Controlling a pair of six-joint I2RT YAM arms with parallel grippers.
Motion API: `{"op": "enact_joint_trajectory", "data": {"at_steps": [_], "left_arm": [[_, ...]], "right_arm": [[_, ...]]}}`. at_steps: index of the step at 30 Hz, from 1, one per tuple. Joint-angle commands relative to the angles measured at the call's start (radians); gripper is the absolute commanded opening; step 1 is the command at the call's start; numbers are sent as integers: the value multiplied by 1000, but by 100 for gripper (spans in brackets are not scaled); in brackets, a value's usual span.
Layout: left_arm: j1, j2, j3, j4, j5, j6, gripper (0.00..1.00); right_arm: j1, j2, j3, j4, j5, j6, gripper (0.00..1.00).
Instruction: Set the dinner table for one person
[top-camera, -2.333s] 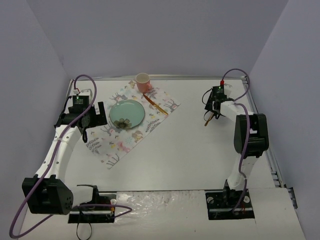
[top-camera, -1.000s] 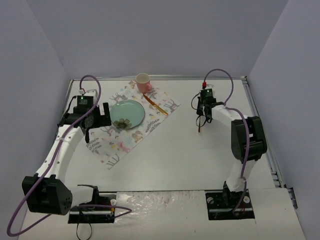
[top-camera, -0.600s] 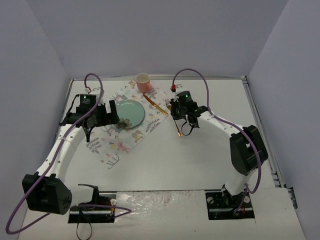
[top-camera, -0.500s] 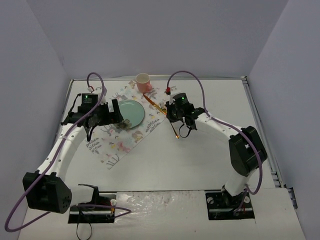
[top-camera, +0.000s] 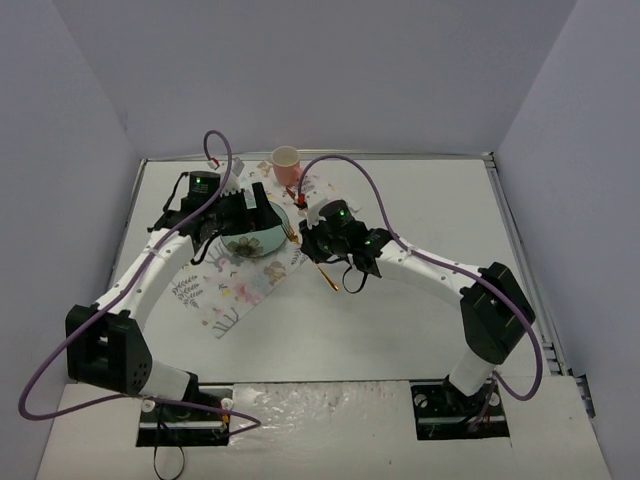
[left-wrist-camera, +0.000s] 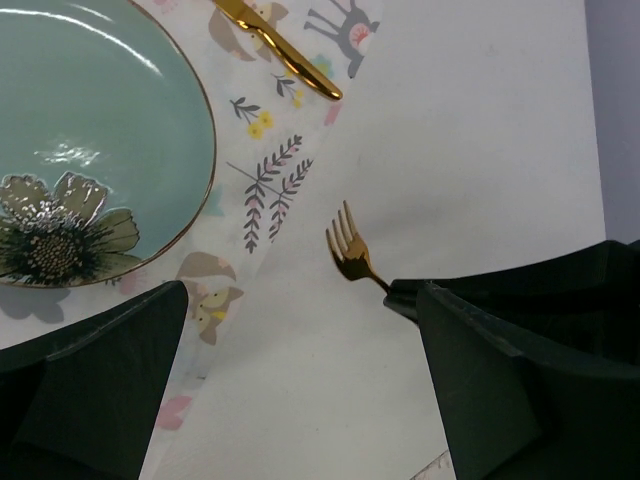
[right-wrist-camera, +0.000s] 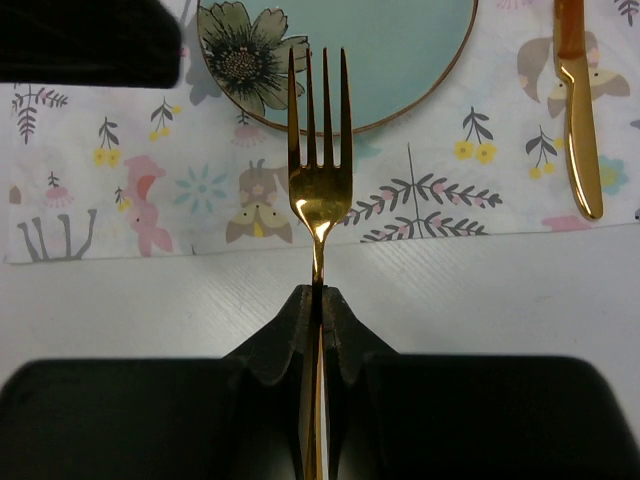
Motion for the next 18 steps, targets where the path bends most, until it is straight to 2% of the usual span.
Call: {"op": "enact_joint_trajectory", "data": {"at_steps": [1,12,18], "left_arm": [[-31,23,55,161,45,-75,94],[-88,85,50,223,59,-106,79],[-89,108,44,251,71,-120,63]], "right_arm": [[18,-71,1,102,-13,12,0],[23,-102,-33,140,-14,41,0],[23,-113,-43,152,-28,52,0]]}}
